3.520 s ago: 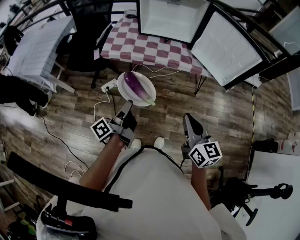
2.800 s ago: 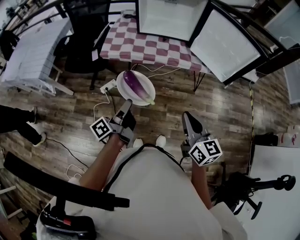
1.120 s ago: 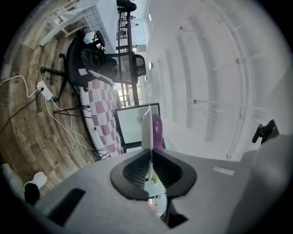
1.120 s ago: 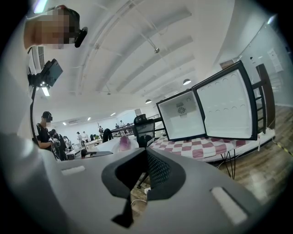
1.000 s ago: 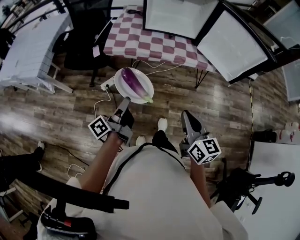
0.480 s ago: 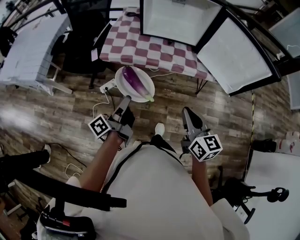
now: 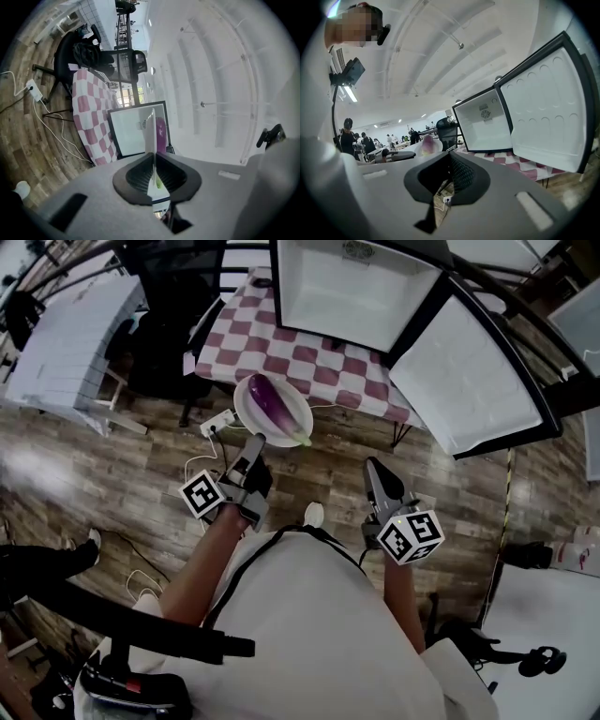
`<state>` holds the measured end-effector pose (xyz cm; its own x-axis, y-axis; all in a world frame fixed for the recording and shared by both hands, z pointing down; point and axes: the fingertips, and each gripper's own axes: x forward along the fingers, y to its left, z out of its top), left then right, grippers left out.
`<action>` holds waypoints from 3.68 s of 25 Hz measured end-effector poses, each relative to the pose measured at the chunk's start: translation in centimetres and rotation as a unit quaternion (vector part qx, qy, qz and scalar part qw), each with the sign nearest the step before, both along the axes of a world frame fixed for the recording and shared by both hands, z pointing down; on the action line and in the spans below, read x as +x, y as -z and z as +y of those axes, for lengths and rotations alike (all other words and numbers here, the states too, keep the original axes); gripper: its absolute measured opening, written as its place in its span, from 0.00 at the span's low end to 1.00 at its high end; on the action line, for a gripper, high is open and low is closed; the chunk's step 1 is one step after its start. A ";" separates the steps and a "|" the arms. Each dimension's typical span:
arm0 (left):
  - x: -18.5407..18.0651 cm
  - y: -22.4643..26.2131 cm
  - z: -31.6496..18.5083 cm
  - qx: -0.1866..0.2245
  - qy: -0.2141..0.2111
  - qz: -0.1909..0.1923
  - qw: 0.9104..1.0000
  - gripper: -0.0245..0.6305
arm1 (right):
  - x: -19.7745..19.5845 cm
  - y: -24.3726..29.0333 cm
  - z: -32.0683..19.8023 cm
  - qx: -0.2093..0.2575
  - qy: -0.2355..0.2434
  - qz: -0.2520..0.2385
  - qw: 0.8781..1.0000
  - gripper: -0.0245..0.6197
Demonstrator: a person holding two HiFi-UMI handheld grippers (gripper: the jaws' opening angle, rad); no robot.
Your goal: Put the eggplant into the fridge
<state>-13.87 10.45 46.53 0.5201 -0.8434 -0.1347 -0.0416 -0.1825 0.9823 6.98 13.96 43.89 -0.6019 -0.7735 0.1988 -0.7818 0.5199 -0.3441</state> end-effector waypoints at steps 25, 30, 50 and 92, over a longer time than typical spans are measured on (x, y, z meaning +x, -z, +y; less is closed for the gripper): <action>7.5 -1.9 -4.5 -0.023 0.046 -0.011 0.999 0.08 | 7.9 -2.7 -6.7 -0.022 0.058 0.005 0.998 0.05; 7.6 -1.9 -4.7 -0.018 0.047 -0.013 0.999 0.08 | 7.8 -2.7 -6.6 -0.020 0.064 0.001 0.998 0.05; 8.7 -2.2 -11.9 -0.023 0.018 -0.003 1.000 0.08 | 7.8 -3.0 -12.4 -0.026 0.049 0.007 0.998 0.05; 6.1 -5.2 -40.2 -0.043 -0.196 0.007 0.980 0.08 | -2.8 -1.8 -37.3 -0.034 -0.079 0.028 0.996 0.05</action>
<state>-7.80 -29.70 51.69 0.8054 -0.5870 -0.0818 0.0291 -0.0986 0.9947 4.15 -23.39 45.65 -0.4601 -0.8411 0.2845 -0.8711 0.3656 -0.3279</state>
